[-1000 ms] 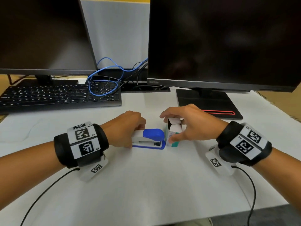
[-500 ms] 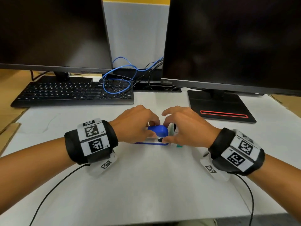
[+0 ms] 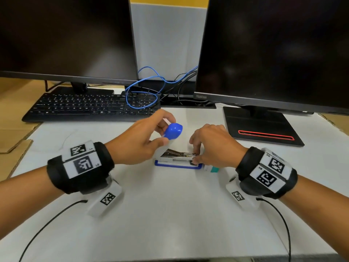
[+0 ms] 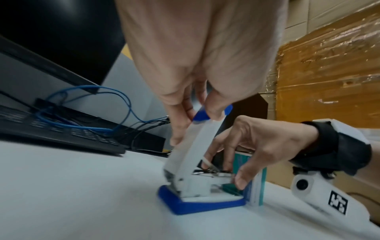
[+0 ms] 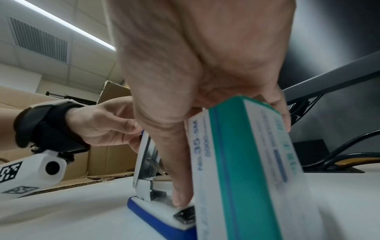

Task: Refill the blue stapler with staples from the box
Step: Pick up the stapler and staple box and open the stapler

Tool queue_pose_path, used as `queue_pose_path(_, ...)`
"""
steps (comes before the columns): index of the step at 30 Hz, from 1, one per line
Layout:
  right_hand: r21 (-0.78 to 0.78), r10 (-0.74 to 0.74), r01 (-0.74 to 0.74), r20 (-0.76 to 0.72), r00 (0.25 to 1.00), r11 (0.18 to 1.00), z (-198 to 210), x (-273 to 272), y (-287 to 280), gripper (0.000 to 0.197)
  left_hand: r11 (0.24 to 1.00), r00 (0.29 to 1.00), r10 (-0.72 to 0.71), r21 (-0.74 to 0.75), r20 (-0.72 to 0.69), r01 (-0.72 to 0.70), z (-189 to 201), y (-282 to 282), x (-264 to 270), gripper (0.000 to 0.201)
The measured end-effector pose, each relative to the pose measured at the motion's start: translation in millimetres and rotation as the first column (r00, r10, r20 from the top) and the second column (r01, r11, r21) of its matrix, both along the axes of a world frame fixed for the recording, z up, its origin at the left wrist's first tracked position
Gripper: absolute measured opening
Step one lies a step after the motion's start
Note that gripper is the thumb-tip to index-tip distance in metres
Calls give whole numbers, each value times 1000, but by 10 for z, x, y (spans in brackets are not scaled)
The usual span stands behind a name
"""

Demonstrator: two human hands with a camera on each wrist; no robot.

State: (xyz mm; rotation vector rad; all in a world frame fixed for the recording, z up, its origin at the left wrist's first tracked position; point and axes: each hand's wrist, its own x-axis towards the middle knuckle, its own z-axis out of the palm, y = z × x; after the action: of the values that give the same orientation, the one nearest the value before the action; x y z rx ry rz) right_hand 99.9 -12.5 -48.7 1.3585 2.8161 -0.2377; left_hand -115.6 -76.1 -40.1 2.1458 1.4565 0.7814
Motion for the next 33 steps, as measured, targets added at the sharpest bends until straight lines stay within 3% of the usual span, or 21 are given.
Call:
queue_pose_path(3,7,2,-2,2,1000,1000,19,-6,-6,20,999,998,-41,19,-50,42,25,-81,-129,56)
queue_pose_path(6,6,1,-1,-7,1000,1000,33,-6,-27,21,991,986,-54,110,-158,72,89,-145,-205,49)
queue_pose_path(9,12,5,-5,-8,1000,1000,43,1,-48,20,995,987,38,99,-155,-23,165,-161,-326,36)
queue_pose_path(13,14,21,-22,17,1000,1000,44,-23,-62,19,978,896,211,82,-390,-194,155,-179,-585,26)
queue_pose_path(20,6,32,-33,56,998,999,39,-65,-32,16,937,819,203,-137,-536,-321,-34,-240,-605,36)
queue_pose_path(25,-6,29,-29,59,998,1000,26,-73,-23,16,941,791,166,-145,-589,-306,-104,-198,-601,17)
queue_pose_path(33,-12,13,-12,63,998,1000,26,-69,-36,14,912,821,242,-169,-517,-375,-129,-222,-598,19)
